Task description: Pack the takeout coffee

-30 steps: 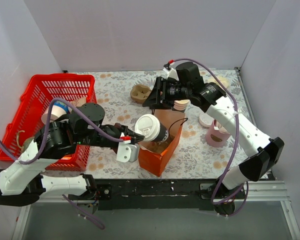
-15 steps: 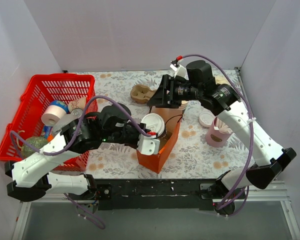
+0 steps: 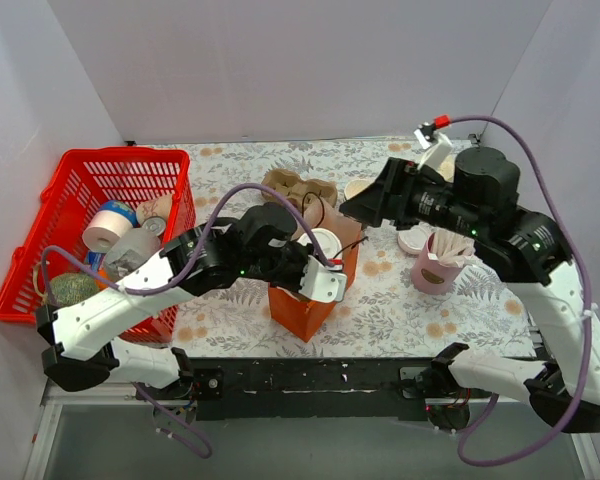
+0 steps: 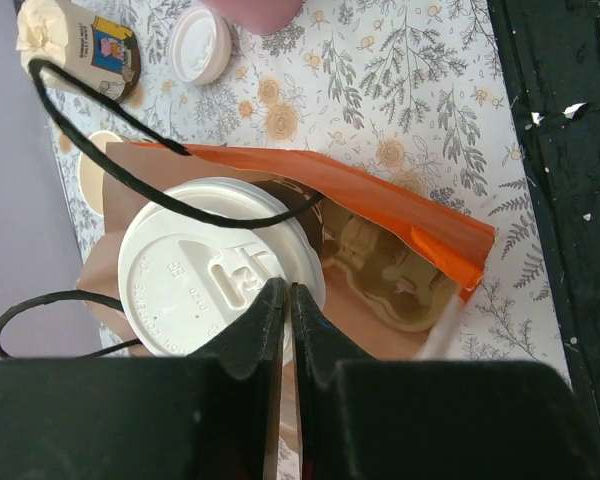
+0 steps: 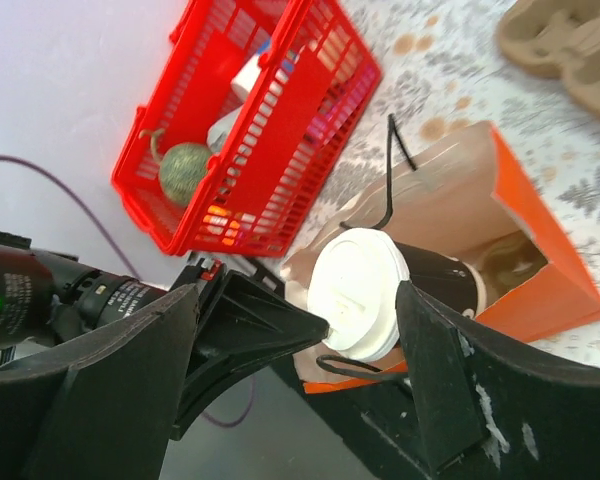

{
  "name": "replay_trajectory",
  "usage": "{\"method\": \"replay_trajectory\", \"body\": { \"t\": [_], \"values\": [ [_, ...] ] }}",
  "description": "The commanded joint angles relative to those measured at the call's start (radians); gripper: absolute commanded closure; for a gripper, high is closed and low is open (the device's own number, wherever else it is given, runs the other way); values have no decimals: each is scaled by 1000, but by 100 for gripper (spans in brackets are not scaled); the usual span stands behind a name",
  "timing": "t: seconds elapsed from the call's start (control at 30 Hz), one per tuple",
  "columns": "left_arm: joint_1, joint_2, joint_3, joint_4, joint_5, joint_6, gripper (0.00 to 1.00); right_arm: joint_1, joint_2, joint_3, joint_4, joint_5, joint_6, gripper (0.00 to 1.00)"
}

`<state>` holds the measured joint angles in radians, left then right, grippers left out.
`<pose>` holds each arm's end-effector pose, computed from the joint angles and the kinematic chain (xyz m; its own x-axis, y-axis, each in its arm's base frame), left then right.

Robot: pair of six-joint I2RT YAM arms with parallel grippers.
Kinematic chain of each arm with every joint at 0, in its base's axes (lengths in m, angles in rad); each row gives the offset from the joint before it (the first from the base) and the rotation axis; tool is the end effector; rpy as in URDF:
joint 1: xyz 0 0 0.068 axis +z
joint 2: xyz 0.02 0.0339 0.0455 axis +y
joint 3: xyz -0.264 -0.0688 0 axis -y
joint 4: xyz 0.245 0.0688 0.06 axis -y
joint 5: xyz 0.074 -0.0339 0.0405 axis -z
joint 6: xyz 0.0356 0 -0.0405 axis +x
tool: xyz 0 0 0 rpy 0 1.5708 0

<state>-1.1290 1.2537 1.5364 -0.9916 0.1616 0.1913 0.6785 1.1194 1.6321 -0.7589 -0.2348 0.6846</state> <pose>0.0970 -0.2186 0.4193 -0.0937 0.6370 -0.7651 0.9801 0.1940 0.0415 0.1460 0.1284 0.4970 -0.6441 0.2707 -0.7155 -0.4890 0.5736 0.6572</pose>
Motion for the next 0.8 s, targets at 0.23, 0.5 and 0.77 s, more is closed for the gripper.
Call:
{"method": "replay_trajectory", "body": {
  "t": [0.23, 0.5, 0.77],
  "values": [
    [-5, 98, 85, -10, -11, 16, 100, -5, -139, -84, -63, 224, -25, 9],
    [-5, 133, 111, -67, 76, 43, 100, -5, -190, -94, -82, 281, -20, 9],
    [-3, 127, 122, -124, 150, 77, 100, -5, -156, -100, -57, 208, -46, 7]
  ]
}}
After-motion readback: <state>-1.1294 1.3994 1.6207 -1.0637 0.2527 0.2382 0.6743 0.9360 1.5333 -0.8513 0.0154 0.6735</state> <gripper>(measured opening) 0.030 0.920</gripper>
